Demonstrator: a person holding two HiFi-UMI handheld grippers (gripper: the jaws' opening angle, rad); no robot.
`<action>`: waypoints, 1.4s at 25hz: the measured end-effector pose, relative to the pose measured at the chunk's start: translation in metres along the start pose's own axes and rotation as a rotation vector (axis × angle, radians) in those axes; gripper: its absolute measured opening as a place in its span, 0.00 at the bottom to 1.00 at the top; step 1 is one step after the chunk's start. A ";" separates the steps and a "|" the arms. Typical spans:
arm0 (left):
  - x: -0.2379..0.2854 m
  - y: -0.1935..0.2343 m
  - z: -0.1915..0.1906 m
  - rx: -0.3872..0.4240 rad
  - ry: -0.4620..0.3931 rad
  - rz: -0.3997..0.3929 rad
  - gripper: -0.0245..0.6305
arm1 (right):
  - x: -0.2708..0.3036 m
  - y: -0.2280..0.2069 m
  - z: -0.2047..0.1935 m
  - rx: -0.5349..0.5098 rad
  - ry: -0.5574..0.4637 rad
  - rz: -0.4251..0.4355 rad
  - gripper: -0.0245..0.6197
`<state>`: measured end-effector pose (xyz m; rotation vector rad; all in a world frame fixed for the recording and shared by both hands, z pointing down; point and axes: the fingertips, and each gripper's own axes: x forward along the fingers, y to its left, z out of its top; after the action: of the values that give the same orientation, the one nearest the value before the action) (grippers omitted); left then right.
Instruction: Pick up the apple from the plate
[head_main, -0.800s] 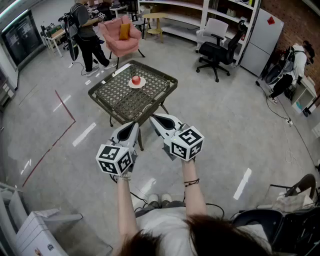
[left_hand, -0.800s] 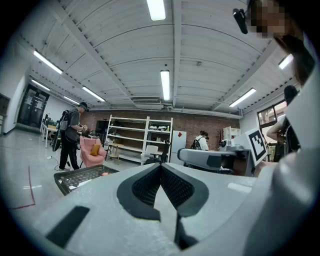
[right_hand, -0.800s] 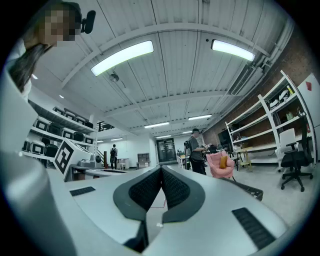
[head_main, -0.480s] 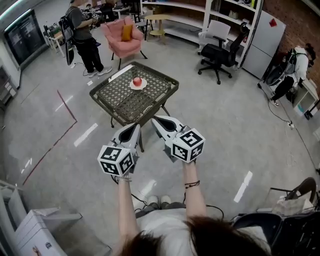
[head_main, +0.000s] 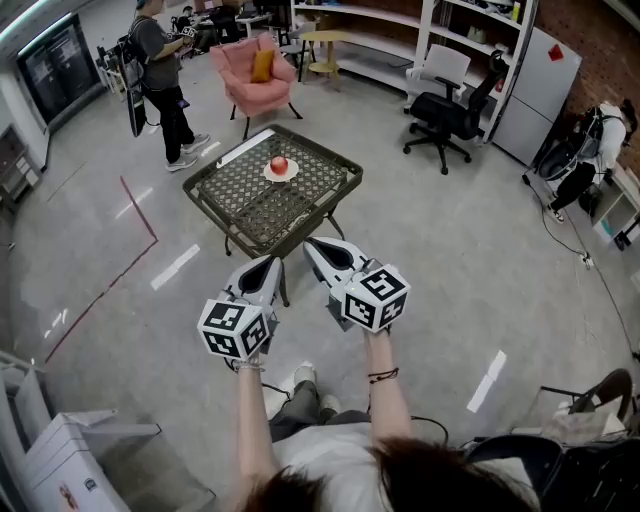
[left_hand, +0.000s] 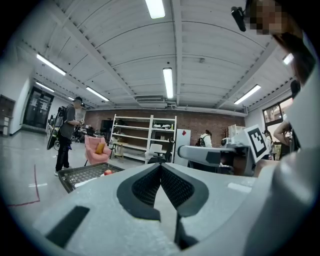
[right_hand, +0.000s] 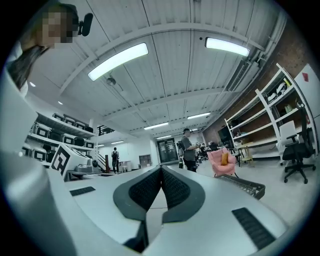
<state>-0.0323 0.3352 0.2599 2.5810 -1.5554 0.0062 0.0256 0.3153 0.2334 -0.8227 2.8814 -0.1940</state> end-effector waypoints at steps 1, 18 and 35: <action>0.002 0.002 0.001 0.000 0.000 0.002 0.05 | 0.002 -0.002 0.000 0.003 -0.001 -0.001 0.05; 0.097 0.082 -0.010 -0.040 0.036 -0.020 0.06 | 0.086 -0.086 -0.021 0.027 0.051 0.011 0.05; 0.167 0.179 -0.005 -0.051 0.042 -0.036 0.06 | 0.180 -0.148 -0.030 0.034 0.071 0.004 0.05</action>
<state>-0.1112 0.1057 0.2953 2.5527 -1.4756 0.0168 -0.0549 0.0973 0.2694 -0.8209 2.9365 -0.2771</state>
